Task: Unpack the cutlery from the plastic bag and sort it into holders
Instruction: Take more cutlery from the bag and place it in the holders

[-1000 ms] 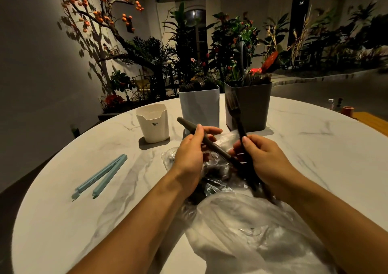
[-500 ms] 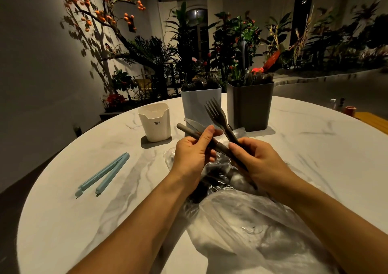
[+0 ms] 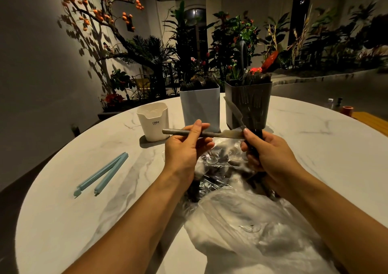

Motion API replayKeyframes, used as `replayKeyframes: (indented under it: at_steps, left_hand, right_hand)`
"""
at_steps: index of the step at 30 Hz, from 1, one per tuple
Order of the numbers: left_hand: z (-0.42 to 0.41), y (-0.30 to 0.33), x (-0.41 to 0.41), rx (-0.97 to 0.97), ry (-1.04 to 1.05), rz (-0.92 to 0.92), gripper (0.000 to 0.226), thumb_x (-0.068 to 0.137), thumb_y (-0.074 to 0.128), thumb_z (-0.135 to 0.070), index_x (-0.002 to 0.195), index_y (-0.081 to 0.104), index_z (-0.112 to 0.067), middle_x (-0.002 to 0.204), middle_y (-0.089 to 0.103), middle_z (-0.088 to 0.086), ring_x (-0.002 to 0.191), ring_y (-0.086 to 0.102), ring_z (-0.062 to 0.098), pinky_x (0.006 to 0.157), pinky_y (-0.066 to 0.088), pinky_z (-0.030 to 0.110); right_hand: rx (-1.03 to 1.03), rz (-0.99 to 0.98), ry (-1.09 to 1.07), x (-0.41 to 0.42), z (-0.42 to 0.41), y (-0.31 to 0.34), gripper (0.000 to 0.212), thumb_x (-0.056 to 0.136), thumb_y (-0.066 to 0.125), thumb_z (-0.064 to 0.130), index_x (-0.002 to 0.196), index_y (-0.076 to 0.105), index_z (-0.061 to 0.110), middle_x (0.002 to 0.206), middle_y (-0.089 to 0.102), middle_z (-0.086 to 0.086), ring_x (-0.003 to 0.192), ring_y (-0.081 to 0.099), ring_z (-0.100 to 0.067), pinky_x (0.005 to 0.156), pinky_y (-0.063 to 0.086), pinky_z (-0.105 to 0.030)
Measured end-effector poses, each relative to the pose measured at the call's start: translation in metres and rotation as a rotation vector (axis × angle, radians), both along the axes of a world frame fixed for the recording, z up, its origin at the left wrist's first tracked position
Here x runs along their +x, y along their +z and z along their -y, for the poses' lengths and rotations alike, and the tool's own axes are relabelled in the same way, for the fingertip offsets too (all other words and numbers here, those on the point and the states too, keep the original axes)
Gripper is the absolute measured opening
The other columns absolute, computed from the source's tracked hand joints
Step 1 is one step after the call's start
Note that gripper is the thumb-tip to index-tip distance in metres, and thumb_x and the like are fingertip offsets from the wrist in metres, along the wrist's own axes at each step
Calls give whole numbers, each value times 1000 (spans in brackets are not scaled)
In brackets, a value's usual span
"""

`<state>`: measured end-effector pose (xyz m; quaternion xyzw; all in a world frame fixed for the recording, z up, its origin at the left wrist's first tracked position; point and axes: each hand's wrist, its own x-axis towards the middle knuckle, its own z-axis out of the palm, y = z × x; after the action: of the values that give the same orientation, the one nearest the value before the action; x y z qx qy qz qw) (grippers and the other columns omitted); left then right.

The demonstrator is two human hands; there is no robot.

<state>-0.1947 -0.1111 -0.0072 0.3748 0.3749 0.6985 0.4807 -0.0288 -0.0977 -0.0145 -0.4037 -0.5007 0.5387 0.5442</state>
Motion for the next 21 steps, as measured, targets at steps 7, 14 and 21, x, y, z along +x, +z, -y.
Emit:
replayKeyframes:
  at_steps: [7,14,21]
  left_hand:
    - [1,3,-11,-28,-140,-136,32,85,71,-16,117,68,-10,92,77,12,84,75,26,75,62,31]
    - [-5,9,-41,4,-36,-702,31,100,55,-36,102,76,-13,96,76,3,95,72,21,86,57,38]
    - [-18,-17,-28,87,-1,-1230,13,99,61,-27,93,72,-22,74,65,-12,68,59,3,66,48,29]
  right_hand:
    - [52,22,-56,5,-3,-1,27,94,63,27,90,64,1,80,49,-15,50,34,-15,42,30,-22]
    - [110,146,-108,4,-3,-3,16,95,63,25,92,66,10,71,60,-6,54,47,-13,46,40,-22]
    - [119,66,-107,-2,2,2,18,98,57,29,96,60,12,61,55,2,48,47,-7,42,37,-19]
